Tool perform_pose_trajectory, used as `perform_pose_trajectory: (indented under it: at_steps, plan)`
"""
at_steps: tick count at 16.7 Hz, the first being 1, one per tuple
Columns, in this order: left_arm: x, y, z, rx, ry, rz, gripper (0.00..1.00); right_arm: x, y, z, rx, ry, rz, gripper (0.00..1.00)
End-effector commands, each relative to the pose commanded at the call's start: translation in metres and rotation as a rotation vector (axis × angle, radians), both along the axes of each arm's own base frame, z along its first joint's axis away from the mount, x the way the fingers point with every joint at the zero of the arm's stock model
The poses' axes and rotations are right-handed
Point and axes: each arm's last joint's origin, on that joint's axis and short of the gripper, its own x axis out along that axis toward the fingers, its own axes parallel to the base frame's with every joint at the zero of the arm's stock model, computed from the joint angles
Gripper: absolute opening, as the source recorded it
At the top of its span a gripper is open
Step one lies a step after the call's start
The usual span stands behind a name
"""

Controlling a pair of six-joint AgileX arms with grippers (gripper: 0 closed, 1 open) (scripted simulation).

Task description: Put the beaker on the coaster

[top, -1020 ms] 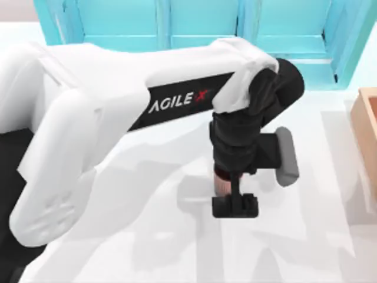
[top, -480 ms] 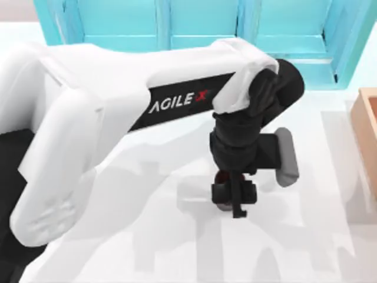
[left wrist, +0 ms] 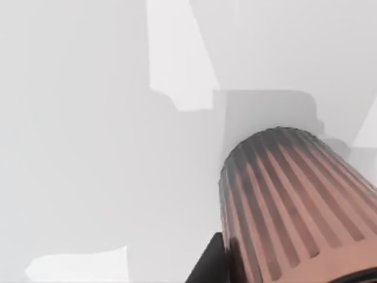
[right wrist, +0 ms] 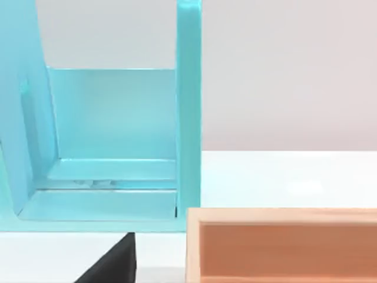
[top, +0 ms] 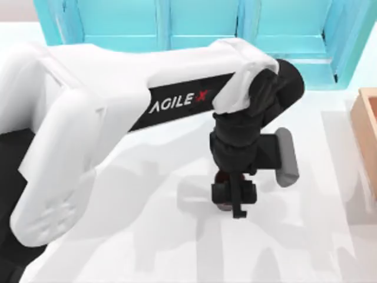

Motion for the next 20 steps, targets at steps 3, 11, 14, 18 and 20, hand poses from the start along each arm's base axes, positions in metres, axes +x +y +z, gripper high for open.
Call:
perform_pose_trajectory:
  at_steps: [3,11,14,18,20]
  plan:
    - [0.000,0.000,0.000,0.000,-0.001,-0.001,0.00,0.000,0.000,0.000,0.000,0.000,0.000,1.00]
    - [0.051,0.107,0.033,-0.036,-0.004,0.318,0.00,0.000,0.000,0.000,0.000,0.000,0.000,1.00]
    - [0.070,0.189,0.045,-0.037,0.000,0.542,0.00,0.000,0.000,0.000,0.000,0.000,0.000,1.00]
    - [0.061,0.261,0.048,-0.003,0.037,0.724,0.00,0.000,0.000,0.000,0.000,0.000,0.000,1.00]
    - [0.051,0.290,0.048,0.016,0.061,0.801,0.00,0.000,0.000,0.000,0.000,0.000,0.000,1.00]
